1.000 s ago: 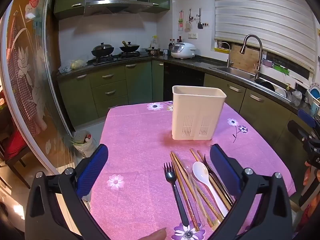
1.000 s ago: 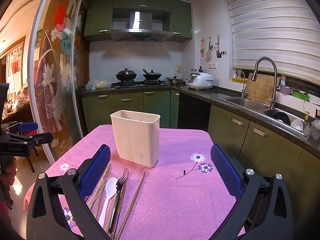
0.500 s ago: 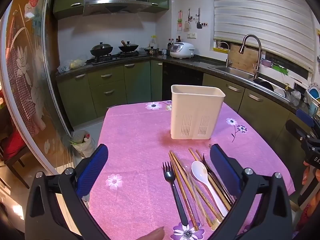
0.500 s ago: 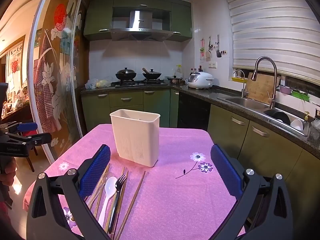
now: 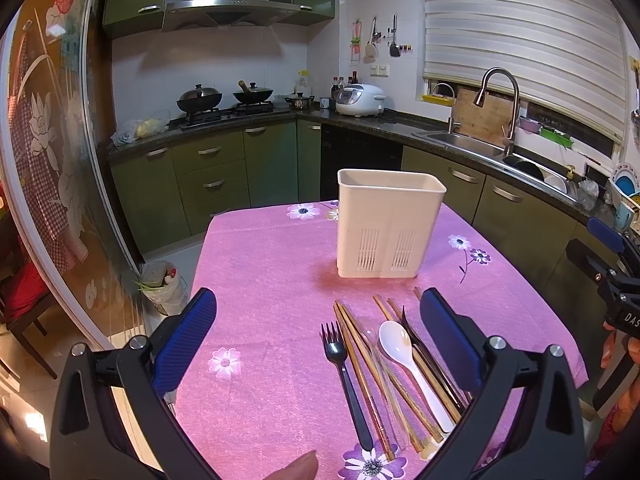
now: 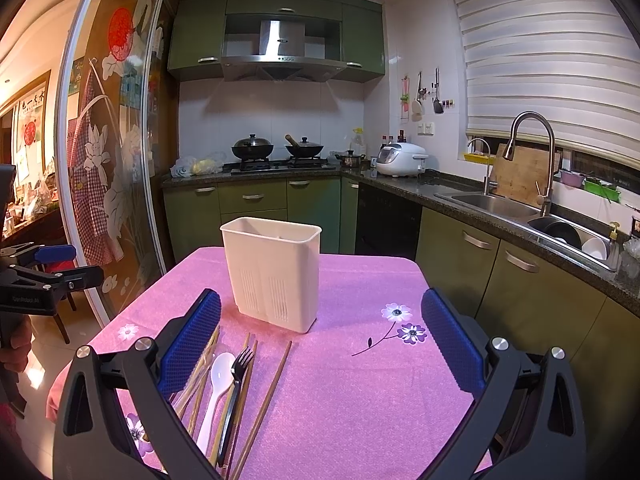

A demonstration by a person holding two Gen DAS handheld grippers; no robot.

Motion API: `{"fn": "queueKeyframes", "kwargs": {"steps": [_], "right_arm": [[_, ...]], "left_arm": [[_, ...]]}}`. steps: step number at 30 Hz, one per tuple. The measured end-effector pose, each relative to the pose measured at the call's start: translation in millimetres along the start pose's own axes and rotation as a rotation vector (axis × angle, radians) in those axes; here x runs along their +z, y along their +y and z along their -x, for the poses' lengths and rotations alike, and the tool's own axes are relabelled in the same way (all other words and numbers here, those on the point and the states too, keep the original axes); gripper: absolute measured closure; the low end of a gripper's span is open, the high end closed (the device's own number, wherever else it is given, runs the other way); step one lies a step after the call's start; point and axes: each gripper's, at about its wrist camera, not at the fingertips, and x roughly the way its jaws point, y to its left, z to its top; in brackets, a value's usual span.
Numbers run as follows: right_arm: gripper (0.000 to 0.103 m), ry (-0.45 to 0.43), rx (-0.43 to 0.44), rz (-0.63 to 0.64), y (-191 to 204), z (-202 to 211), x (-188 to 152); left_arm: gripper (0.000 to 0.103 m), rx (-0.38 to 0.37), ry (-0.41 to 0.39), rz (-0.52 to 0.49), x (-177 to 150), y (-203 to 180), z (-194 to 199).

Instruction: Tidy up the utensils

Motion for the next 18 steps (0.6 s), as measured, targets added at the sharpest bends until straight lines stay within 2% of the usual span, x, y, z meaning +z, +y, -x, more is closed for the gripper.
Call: {"fn": "queueKeyframes", "kwargs": {"steps": [10, 18], "right_arm": [[0.004, -0.001, 0.002, -0.001, -0.4, 0.8, 1.3], [0.004, -0.001, 0.003, 0.001, 0.1, 1.0, 2.5]], "left_arm": [[0.006, -0.034, 0.035, 0.031, 0.2, 4.9, -6.5], [0.006, -0.039, 0.033, 0.029, 2.3, 6.2, -6.3]]}}
